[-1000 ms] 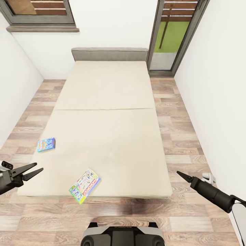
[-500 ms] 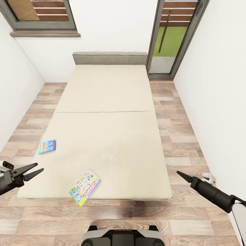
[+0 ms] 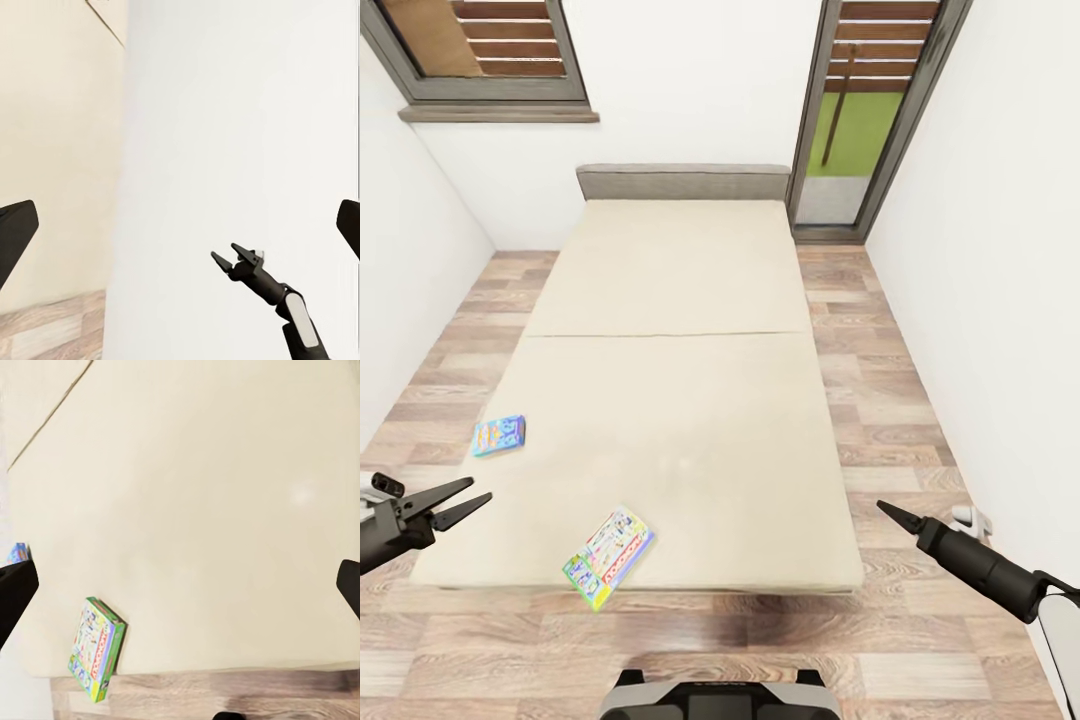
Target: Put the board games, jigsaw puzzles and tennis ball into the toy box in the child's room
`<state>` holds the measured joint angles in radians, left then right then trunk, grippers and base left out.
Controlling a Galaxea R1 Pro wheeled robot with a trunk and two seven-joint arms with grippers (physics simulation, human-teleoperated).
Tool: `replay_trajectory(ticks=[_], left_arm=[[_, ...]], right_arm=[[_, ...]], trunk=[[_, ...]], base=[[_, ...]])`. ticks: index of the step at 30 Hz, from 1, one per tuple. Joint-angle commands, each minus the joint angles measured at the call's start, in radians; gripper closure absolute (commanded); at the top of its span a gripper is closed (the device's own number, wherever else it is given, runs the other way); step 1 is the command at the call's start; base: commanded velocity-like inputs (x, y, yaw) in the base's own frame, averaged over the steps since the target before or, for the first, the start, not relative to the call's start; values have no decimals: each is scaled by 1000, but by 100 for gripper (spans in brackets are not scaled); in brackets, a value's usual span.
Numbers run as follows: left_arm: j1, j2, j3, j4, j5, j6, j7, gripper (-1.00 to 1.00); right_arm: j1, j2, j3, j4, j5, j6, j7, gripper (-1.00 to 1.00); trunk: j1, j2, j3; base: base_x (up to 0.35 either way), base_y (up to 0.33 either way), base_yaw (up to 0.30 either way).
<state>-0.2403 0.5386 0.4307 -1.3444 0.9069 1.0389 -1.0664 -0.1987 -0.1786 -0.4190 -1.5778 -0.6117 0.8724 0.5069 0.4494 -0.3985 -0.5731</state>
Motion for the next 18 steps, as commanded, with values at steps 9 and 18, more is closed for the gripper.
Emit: replay_trajectory(ticks=[9,18], left_arm=[[-1,-9,1,-1,-2,4,-4,-100],[-1,-9,1,-1,-2,4,-5,-100]], right_arm=[[-1,1,-1,4,2,6,2,-100],[-1,1,0,5,4,5,1,-100]], trunk=[[1,-1,14],[1,-1,28]], base=[[0,0,0],[0,0,0]])
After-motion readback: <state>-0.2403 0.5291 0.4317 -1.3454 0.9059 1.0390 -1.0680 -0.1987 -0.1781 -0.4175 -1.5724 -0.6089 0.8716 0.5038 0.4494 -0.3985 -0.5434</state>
